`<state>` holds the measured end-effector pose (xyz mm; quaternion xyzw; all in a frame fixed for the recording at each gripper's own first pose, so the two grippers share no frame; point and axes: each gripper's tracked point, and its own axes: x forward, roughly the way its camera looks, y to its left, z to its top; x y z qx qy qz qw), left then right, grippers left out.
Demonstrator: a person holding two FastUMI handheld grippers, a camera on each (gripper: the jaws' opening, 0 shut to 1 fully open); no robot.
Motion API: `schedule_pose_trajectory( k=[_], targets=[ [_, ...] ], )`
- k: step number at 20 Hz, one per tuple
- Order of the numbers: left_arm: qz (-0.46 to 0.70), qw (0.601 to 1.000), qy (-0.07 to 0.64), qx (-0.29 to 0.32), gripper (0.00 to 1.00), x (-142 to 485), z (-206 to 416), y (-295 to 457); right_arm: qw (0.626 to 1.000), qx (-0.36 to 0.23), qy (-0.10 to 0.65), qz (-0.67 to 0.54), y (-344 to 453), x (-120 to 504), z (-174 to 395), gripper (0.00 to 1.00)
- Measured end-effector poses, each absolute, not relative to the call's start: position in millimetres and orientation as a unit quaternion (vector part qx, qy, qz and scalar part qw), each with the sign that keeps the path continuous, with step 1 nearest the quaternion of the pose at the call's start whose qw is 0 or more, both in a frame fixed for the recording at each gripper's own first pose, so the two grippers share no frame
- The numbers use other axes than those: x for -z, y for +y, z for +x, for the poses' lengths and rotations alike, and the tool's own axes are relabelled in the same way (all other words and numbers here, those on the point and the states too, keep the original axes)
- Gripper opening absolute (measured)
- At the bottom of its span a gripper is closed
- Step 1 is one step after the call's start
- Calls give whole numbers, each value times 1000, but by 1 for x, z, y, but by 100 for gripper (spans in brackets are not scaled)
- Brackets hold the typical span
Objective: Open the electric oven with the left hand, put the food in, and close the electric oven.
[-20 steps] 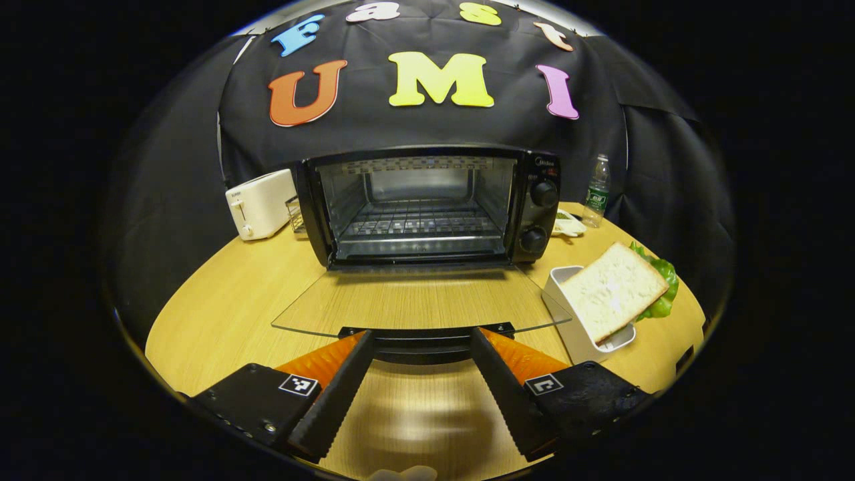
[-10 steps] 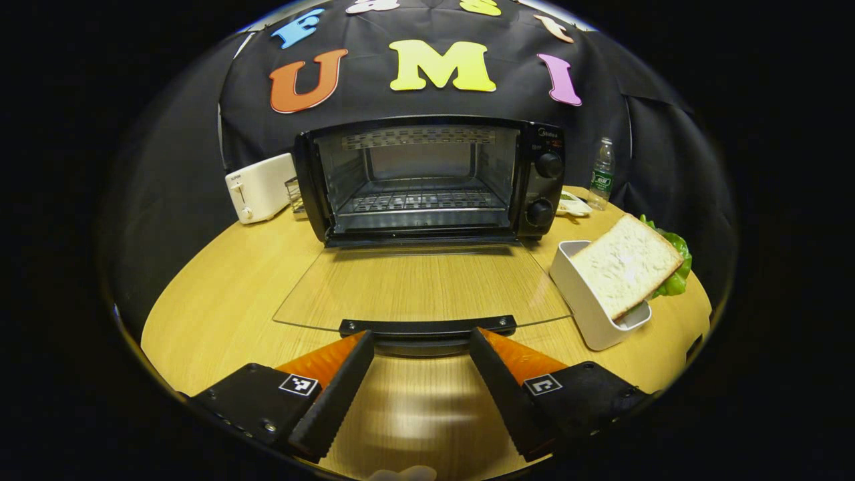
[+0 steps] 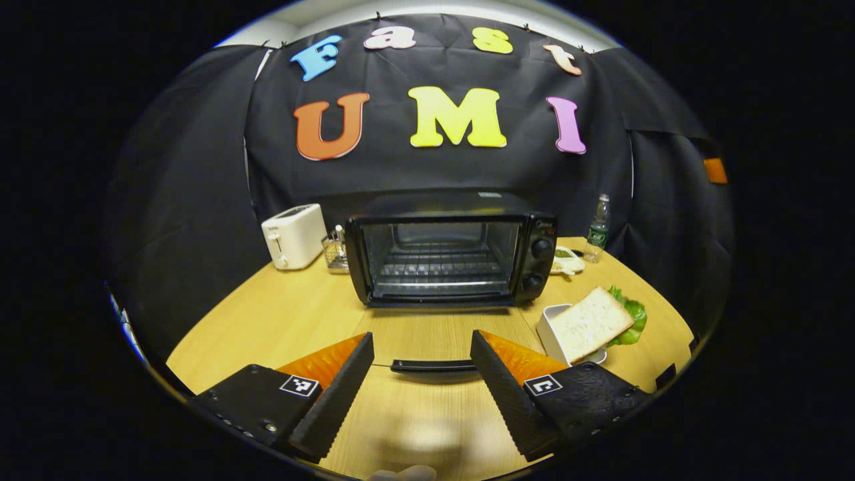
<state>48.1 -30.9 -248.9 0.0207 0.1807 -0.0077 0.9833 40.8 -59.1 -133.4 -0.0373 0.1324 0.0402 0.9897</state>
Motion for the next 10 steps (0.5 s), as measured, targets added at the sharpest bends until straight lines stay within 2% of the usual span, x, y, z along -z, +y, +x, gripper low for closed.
schedule_pose_trajectory(
  k=[1,10],
  targets=[
    [20,986,168,7,96,232,42,-28,989,-43,136,-35,-55,139,42,98],
    [7,998,61,10,95,97,-15,-19,972,-45,230,8,-32,230,41,100]
  ],
)
